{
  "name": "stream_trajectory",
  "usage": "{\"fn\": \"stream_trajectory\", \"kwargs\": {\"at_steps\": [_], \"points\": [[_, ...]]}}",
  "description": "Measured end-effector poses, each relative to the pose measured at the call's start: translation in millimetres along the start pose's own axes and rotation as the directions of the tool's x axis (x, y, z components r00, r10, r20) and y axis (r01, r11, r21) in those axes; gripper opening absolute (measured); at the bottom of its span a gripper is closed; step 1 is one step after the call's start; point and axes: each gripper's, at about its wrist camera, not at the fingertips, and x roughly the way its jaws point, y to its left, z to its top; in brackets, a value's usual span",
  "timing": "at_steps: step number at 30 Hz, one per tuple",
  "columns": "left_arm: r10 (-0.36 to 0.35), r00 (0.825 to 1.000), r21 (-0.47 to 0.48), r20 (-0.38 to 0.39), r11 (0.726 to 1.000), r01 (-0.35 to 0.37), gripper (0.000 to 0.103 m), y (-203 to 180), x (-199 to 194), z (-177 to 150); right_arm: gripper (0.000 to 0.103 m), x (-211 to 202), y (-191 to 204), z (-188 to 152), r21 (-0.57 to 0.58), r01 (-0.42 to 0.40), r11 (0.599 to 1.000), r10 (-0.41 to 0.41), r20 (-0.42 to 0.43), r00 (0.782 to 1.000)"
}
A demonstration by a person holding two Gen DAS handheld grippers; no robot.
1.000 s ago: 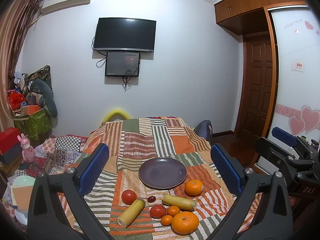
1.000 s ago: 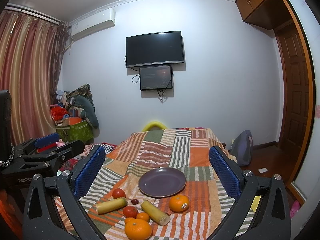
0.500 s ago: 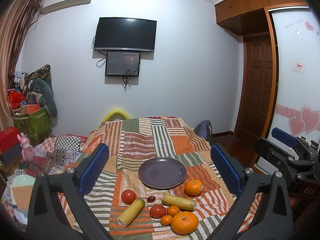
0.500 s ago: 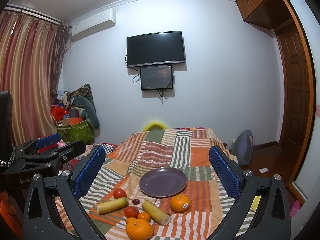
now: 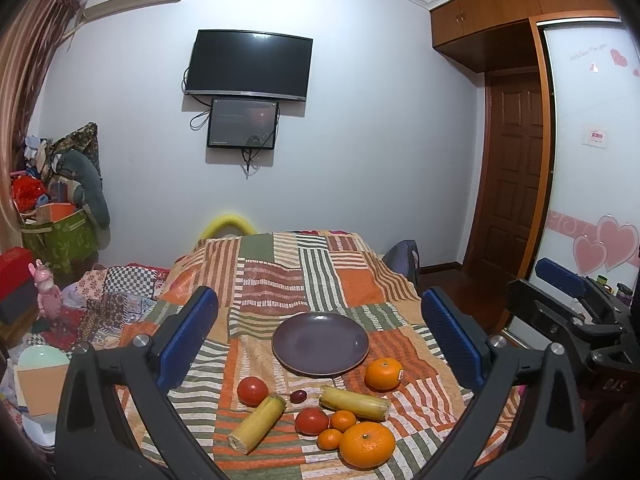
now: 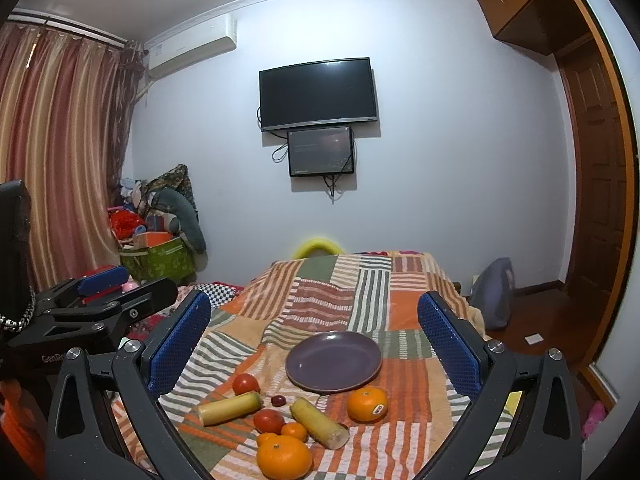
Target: Organize fruits
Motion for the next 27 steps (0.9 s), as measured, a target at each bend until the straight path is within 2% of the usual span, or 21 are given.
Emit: {"fn": "stream_trajectory", "kwargs": {"at_steps": [2, 3, 5, 8, 13, 15, 18, 22, 27], "points": [[0.002, 1.0, -0.001, -0.007, 1.0, -0.002, 0.101, 2.4, 3.1, -1.8, 0.102, 1.3, 0.2, -0.4, 0.001, -0.006, 1.0, 0.006, -0.008, 1.0], [0.003, 1.0, 0.001, -0.013, 1.0, -0.003, 0.096, 3.3, 5.4, -2.5, 0.101, 3.3, -1.1, -0.9, 0.005, -0.005, 1.0, 0.005, -0.012, 1.0], [0.009, 0.999, 0.006, -0.036, 1.0, -0.008, 0.087, 5.7, 11.1, -5.0, 0.092, 7.4, -3.1, -1.7, 0.006, -0.008, 1.0, 0.008, -0.027, 1.0], [0.021, 0.997, -0.001, -0.074, 1.0, -0.022, 0.084, 14.0, 22.2, -8.8, 0.084, 17.6, -7.4, -6.7, 0.004, -0.008, 1.0, 0.009, -0.07, 0.997], [0.045, 0.982, 0.011, -0.185, 0.999, -0.044, 0.07, 33.3, 50.7, -23.3, 0.079, 37.0, -13.3, -19.8, -0.011, -0.022, 1.0, 0.02, -0.16, 0.987], [0.047, 0.967, 0.022, -0.252, 0.999, -0.043, 0.063, 43.1, 65.6, -32.8, 0.078, 47.3, -14.0, -27.1, -0.024, -0.026, 0.999, 0.021, -0.205, 0.979], [0.049, 0.936, 0.031, -0.347, 0.999, -0.041, 0.058, 55.1, 85.2, -51.6, 0.078, 57.6, -15.4, -40.2, -0.029, -0.037, 0.999, 0.028, -0.262, 0.965], [0.052, 0.895, 0.039, -0.444, 0.998, -0.039, 0.057, 69.5, 105.4, -78.6, 0.078, 71.7, -14.1, -57.1, -0.016, -0.081, 0.997, 0.071, -0.347, 0.935], [0.05, 0.845, 0.038, -0.532, 0.999, -0.036, 0.057, 86.7, 123.4, -108.3, 0.078, 86.1, -11.3, -78.3, -0.014, -0.081, 0.997, 0.067, -0.439, 0.896]]}}
